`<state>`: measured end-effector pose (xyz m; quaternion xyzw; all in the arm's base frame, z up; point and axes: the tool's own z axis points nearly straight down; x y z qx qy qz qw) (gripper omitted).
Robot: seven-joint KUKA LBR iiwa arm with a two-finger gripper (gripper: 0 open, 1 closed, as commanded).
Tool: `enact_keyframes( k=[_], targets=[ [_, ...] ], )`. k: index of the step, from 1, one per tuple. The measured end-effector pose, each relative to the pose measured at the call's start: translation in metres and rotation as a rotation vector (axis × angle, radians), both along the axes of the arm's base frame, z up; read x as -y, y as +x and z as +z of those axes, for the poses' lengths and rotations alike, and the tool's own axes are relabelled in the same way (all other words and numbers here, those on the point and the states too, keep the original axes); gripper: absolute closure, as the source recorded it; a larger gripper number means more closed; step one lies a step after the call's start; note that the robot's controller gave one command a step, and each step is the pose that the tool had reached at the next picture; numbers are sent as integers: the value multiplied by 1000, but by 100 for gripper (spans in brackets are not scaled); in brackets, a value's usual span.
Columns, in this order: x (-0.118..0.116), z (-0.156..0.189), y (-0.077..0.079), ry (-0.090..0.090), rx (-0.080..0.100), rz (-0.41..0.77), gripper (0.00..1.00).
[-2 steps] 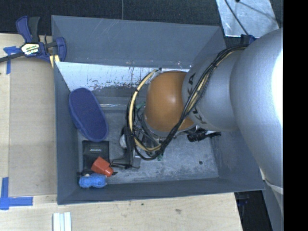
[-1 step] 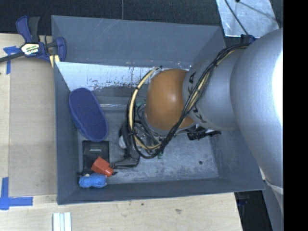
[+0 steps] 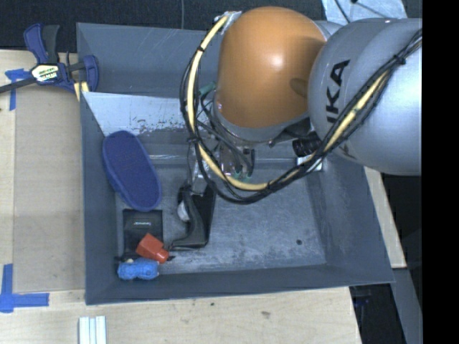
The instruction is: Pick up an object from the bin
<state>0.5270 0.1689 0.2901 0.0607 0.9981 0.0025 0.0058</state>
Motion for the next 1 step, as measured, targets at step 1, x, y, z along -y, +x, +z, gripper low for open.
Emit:
enact_keyframes(
  k=[1],
  targets=[
    [47,-123,3,-7,-14,547,100]
  ],
)
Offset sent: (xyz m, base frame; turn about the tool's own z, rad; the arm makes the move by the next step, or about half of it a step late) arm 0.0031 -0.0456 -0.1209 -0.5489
